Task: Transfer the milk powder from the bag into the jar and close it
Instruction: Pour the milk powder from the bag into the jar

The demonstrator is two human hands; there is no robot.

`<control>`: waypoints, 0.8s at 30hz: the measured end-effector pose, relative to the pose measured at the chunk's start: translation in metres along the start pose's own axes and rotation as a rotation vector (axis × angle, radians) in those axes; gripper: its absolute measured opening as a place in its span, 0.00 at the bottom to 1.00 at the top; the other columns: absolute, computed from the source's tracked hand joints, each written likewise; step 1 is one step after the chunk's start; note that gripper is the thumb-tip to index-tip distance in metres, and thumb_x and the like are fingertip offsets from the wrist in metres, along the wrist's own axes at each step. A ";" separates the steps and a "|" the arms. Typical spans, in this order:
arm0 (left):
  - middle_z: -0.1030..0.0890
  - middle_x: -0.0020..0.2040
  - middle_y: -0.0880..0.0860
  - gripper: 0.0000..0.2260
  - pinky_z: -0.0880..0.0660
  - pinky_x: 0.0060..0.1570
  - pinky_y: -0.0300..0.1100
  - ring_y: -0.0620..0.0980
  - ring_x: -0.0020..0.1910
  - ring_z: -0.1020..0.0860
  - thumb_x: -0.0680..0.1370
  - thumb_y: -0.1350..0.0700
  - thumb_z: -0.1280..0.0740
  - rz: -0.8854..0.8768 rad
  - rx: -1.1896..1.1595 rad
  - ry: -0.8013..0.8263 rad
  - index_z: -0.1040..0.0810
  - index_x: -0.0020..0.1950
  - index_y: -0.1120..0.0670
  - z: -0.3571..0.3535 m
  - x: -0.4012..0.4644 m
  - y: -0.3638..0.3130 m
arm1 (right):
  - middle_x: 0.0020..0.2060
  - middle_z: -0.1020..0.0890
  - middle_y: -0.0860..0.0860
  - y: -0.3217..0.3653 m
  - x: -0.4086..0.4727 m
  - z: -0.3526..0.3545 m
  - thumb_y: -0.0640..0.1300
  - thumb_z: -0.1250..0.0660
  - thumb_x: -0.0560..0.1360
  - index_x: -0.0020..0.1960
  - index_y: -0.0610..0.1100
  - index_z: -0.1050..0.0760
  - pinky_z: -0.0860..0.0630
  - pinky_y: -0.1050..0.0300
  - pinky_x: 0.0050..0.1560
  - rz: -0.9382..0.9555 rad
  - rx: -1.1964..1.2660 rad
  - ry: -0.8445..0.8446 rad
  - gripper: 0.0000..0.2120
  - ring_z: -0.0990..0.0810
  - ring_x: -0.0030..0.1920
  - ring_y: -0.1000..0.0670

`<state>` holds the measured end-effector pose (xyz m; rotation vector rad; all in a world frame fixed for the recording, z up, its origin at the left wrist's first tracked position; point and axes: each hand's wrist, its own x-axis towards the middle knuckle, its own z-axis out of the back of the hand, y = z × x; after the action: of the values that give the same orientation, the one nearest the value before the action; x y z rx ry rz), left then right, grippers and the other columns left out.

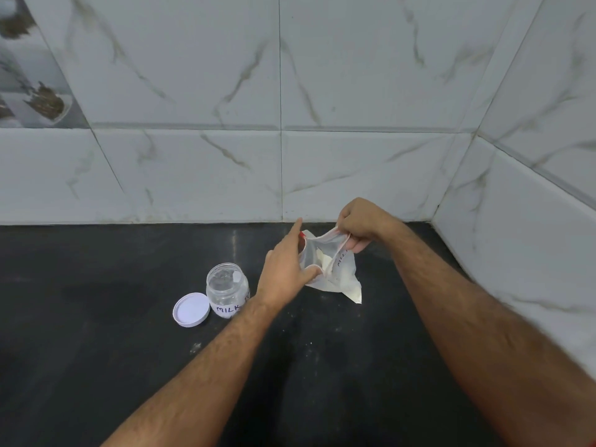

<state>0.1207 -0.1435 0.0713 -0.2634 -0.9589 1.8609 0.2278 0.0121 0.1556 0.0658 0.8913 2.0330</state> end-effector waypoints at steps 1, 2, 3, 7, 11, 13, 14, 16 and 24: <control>0.21 0.63 0.47 0.45 0.29 0.68 0.52 0.49 0.61 0.22 0.68 0.53 0.25 0.002 -0.006 -0.014 0.47 0.80 0.47 -0.001 0.000 0.002 | 0.37 0.19 0.38 0.000 -0.001 0.002 0.34 0.41 0.76 0.45 0.38 0.22 0.16 0.52 0.31 0.011 -0.043 0.005 0.08 0.17 0.31 0.45; 0.19 0.58 0.45 0.43 0.28 0.67 0.53 0.48 0.58 0.20 0.69 0.53 0.26 0.006 -0.010 -0.023 0.45 0.79 0.47 -0.002 0.002 0.005 | 0.35 0.21 0.40 -0.001 -0.001 0.004 0.34 0.40 0.75 0.44 0.39 0.23 0.17 0.53 0.29 0.022 -0.070 0.004 0.08 0.20 0.29 0.46; 0.19 0.53 0.43 0.41 0.27 0.66 0.53 0.47 0.54 0.19 0.70 0.54 0.26 0.013 -0.015 -0.030 0.43 0.79 0.47 -0.004 0.003 0.008 | 0.34 0.23 0.42 -0.002 0.000 0.006 0.35 0.39 0.75 0.43 0.40 0.23 0.19 0.55 0.27 0.032 -0.080 0.000 0.07 0.23 0.28 0.47; 0.19 0.44 0.42 0.32 0.22 0.58 0.46 0.46 0.47 0.19 0.71 0.54 0.26 0.051 -0.078 -0.063 0.35 0.72 0.49 -0.008 0.011 0.015 | 0.28 0.26 0.47 -0.009 -0.002 0.006 0.38 0.35 0.78 0.41 0.39 0.22 0.22 0.57 0.28 0.072 -0.019 -0.025 0.07 0.27 0.26 0.51; 0.18 0.38 0.45 0.17 0.25 0.42 0.36 0.41 0.39 0.20 0.71 0.56 0.25 0.117 -0.205 -0.122 0.26 0.57 0.50 -0.008 0.017 0.016 | 0.27 0.26 0.50 -0.020 -0.001 0.003 0.38 0.34 0.76 0.45 0.37 0.19 0.25 0.57 0.29 0.064 0.142 -0.088 0.06 0.29 0.26 0.53; 0.19 0.37 0.46 0.11 0.28 0.37 0.32 0.40 0.34 0.23 0.70 0.57 0.24 0.139 -0.263 -0.136 0.23 0.48 0.51 -0.008 0.020 0.015 | 0.26 0.25 0.51 -0.025 -0.002 0.003 0.38 0.33 0.76 0.46 0.39 0.18 0.25 0.58 0.27 0.083 0.195 -0.115 0.06 0.28 0.23 0.56; 0.19 0.36 0.47 0.10 0.29 0.35 0.29 0.40 0.33 0.25 0.69 0.57 0.23 0.147 -0.287 -0.130 0.21 0.46 0.52 -0.006 0.022 0.015 | 0.26 0.24 0.52 -0.026 -0.002 0.004 0.38 0.33 0.76 0.46 0.39 0.18 0.24 0.60 0.27 0.100 0.210 -0.126 0.05 0.27 0.22 0.57; 0.21 0.35 0.47 0.09 0.30 0.34 0.26 0.40 0.32 0.26 0.68 0.57 0.22 0.149 -0.308 -0.093 0.19 0.44 0.52 -0.003 0.026 0.013 | 0.27 0.23 0.52 -0.028 -0.001 0.004 0.39 0.32 0.76 0.47 0.40 0.18 0.25 0.61 0.26 0.128 0.229 -0.146 0.05 0.27 0.21 0.60; 0.15 0.38 0.51 0.07 0.24 0.44 0.47 0.45 0.35 0.23 0.72 0.50 0.25 0.127 -0.107 0.104 0.14 0.39 0.53 0.017 0.052 0.007 | 0.27 0.25 0.50 -0.036 0.004 0.007 0.39 0.31 0.76 0.43 0.40 0.19 0.23 0.59 0.28 0.161 0.334 -0.160 0.04 0.27 0.27 0.55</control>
<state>0.0807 -0.1095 0.0889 -0.4909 -0.9904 1.8936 0.2537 0.0314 0.1378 0.4911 1.1440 1.9713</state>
